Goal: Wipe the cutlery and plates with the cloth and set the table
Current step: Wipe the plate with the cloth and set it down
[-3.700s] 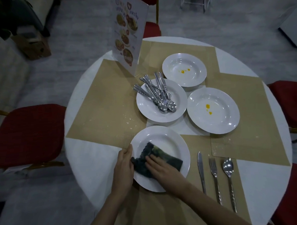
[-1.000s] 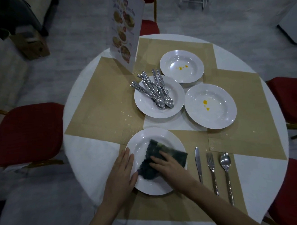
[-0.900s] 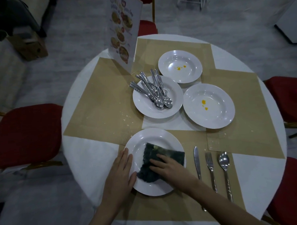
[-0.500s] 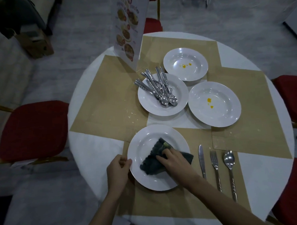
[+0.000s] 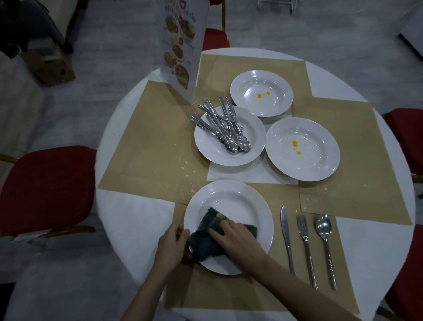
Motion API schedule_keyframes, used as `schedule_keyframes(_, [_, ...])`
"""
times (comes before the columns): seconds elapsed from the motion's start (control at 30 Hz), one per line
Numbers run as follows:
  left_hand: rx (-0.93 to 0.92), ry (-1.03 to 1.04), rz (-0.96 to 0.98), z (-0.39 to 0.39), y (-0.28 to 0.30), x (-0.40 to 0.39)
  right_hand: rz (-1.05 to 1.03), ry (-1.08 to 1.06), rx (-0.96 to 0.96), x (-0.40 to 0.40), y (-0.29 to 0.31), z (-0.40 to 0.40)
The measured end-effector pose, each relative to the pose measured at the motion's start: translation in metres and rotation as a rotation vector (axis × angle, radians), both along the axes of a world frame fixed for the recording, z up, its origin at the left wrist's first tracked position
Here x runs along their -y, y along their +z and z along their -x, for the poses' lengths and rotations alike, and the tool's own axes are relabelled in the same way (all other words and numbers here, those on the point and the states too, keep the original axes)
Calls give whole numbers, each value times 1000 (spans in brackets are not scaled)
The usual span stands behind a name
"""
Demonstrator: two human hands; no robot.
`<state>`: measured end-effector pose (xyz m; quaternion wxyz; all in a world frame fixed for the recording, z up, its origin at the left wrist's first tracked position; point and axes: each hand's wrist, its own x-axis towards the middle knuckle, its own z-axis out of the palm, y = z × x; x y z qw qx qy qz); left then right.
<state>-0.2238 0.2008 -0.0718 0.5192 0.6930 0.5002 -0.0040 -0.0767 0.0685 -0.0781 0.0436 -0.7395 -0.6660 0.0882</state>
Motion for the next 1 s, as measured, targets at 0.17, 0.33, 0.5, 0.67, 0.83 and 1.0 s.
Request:
schedule_keyframes(0.17, [8, -7, 25, 6, 0, -2, 36, -38, 182, 20, 8, -66])
schedule_keyframes(0.33, [17, 11, 10, -6, 1, 7, 77, -216, 163, 14, 6, -66])
schedule_keyframes(0.5, [-18, -1, -47, -3, -1, 3, 17, 26, -20, 3, -5, 1])
schedule_keyframes(0.67, [-19, -28, -34, 7, -4, 0, 57, 105, 115, 26, 9, -38])
schedule_keyframes(0.83, [-12, -28, 12, 1, -6, 8, 238, -141, 309, 13, 19, -77])
schedule_keyframes(1.0, [-31, -2, -19, -4, -7, 7, 134, -35, 75, -3, 3, -18])
